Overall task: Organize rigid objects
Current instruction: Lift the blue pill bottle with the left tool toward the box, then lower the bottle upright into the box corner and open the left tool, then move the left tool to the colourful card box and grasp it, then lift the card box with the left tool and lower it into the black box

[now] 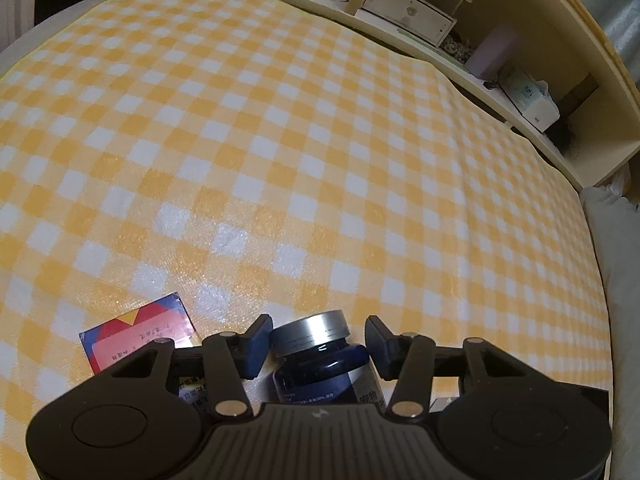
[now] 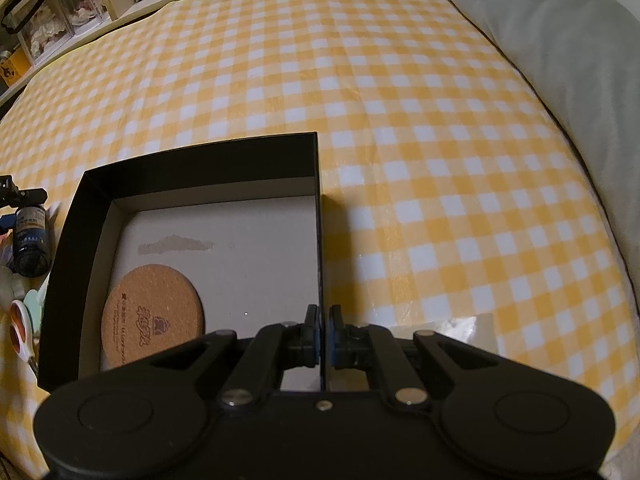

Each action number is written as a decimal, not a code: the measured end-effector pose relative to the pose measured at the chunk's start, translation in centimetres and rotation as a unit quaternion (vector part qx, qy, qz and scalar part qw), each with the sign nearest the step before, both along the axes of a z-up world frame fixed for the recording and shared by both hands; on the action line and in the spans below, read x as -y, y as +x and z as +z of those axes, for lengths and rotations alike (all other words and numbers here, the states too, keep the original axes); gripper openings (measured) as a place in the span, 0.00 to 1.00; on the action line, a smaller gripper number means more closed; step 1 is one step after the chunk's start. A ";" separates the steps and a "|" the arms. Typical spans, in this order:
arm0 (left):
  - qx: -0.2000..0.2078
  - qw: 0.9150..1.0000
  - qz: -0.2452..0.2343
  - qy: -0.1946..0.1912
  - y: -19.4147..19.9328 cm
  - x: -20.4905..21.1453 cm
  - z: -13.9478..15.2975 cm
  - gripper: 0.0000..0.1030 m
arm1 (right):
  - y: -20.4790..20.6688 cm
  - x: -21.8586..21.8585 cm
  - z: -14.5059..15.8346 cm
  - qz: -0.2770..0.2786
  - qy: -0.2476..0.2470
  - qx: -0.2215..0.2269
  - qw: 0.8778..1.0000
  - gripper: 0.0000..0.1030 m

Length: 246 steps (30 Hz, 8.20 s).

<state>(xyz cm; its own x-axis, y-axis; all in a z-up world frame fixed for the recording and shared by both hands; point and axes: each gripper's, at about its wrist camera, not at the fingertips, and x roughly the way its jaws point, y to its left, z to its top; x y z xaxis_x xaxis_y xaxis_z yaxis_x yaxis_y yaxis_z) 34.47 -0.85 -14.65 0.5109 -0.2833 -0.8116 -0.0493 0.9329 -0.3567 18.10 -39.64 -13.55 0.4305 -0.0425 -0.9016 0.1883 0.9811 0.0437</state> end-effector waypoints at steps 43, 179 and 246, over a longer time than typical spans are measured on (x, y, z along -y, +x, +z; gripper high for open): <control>0.034 0.999 -0.006 -0.009 0.5 0.9 1.6 0.40 | 0.6 -0.6 -0.5 0.004 -0.005 -0.008 1.000 0.05; 0.095 0.974 -0.167 0.124 -2.3 -4.5 2.4 1.00 | -1.7 -1.5 2.0 0.018 -0.023 -0.009 1.000 0.04; 0.031 0.973 -0.191 0.122 -1.6 -2.6 3.5 0.89 | -2.2 -2.4 1.6 0.023 -0.037 -0.013 0.999 0.03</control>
